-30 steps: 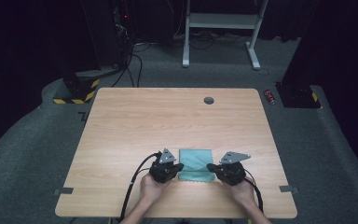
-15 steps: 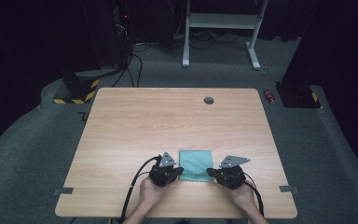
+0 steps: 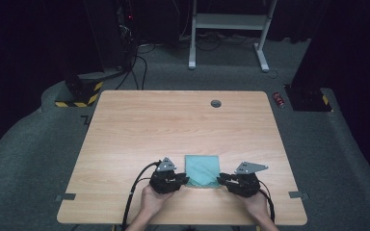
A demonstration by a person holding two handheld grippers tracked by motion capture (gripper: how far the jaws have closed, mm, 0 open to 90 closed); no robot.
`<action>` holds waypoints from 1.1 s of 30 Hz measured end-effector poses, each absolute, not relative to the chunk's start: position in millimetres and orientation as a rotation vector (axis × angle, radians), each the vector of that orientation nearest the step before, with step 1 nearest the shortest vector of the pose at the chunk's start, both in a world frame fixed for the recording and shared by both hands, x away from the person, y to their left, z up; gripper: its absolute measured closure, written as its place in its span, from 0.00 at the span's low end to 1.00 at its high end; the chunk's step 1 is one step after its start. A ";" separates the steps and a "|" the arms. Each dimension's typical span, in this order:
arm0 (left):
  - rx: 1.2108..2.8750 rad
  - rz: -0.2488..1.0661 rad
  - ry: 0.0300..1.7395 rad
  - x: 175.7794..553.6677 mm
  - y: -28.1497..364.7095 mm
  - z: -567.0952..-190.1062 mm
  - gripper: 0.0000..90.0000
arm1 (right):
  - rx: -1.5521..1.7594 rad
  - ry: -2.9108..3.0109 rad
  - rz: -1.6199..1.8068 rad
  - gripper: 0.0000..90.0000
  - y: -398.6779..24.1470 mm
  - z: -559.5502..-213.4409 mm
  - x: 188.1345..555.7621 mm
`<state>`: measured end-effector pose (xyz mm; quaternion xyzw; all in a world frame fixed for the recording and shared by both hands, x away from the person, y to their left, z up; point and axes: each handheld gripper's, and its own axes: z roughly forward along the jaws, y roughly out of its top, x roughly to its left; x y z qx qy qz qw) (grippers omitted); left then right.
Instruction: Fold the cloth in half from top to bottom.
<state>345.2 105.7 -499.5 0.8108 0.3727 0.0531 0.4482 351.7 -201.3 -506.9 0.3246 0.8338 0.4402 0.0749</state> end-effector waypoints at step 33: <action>2.171 0.327 0.981 336.0 94.6 -514.8 0.56 | 0.963 2.485 1.152 0.87 -192.4 -516.0 345.8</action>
